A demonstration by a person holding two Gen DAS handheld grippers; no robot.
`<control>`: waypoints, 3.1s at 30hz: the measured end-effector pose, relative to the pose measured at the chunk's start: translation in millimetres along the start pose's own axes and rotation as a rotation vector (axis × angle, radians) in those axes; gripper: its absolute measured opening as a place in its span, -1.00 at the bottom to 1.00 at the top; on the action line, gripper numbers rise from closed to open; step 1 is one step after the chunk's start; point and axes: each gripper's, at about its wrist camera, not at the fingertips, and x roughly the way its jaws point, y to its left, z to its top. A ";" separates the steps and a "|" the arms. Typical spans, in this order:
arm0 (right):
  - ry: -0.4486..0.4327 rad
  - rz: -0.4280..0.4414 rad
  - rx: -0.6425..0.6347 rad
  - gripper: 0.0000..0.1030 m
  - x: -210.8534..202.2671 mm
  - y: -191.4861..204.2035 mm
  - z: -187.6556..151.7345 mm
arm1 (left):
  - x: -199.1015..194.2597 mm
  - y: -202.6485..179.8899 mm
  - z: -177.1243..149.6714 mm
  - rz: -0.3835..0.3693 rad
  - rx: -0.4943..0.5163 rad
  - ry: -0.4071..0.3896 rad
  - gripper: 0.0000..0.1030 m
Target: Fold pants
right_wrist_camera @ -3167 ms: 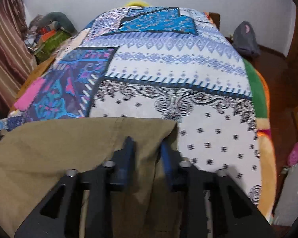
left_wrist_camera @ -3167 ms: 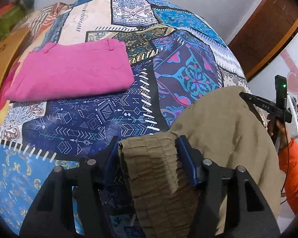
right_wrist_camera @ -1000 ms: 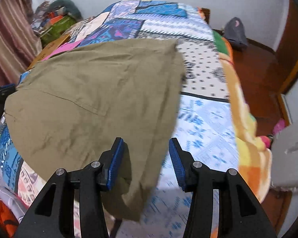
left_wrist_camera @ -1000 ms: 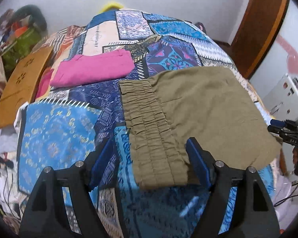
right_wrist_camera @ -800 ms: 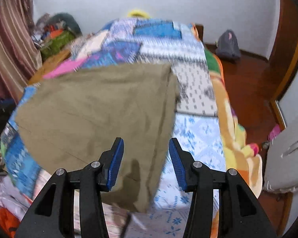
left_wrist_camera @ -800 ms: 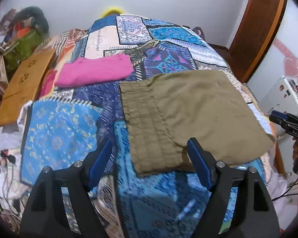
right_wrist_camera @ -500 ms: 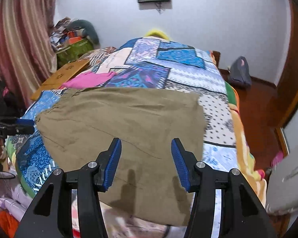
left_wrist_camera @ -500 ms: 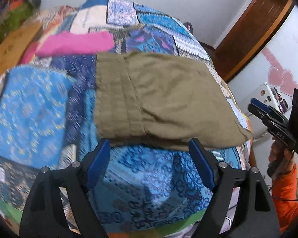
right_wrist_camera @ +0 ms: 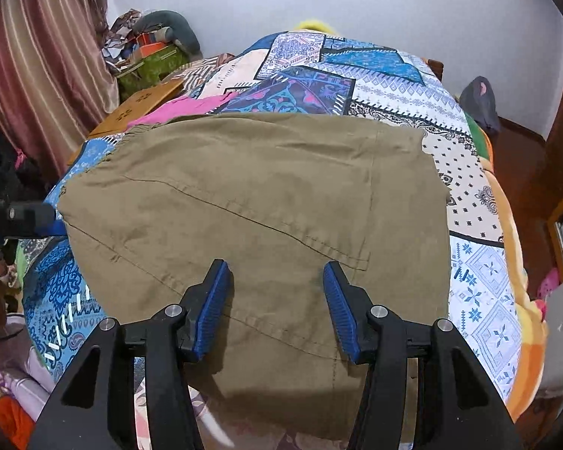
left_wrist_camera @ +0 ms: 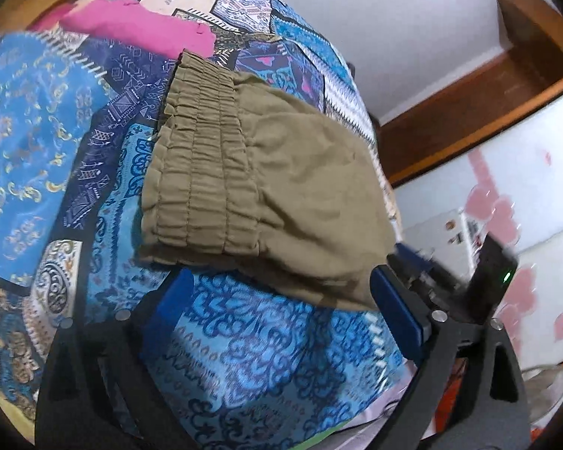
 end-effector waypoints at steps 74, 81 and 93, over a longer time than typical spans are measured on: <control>0.010 0.022 0.262 0.04 -24.8 -60.2 -53.9 | 46.9 -239.5 -27.8 0.323 0.790 -0.211 -0.54; 0.001 0.028 0.268 0.04 -25.2 -62.2 -55.9 | 90.3 -241.3 -46.7 0.321 0.819 -0.084 -0.54; -0.007 0.007 0.279 0.04 -34.1 -65.9 -58.2 | 113.8 -233.8 -65.3 0.287 0.791 0.056 0.36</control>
